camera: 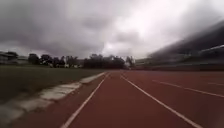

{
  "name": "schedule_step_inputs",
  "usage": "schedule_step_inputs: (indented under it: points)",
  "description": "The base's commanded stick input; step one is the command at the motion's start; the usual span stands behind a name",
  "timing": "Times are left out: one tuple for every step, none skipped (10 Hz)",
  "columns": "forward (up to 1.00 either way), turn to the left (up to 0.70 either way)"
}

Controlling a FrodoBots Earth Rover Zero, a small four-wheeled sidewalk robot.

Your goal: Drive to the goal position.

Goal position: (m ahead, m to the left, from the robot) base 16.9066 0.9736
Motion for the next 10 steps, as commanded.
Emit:
schedule_step_inputs:
  points:
    - [0.7,0.0]
    - [0.7,0.0]
    - [0.7,0.0]
    - [0.7,0.0]
    - [0.7,0.02]
    - [0.7,0.03]
    - [0.7,0.05]
    - [0.7,-0.04]
    - [0.7,-0.24]
    - [0.7,-0.31]
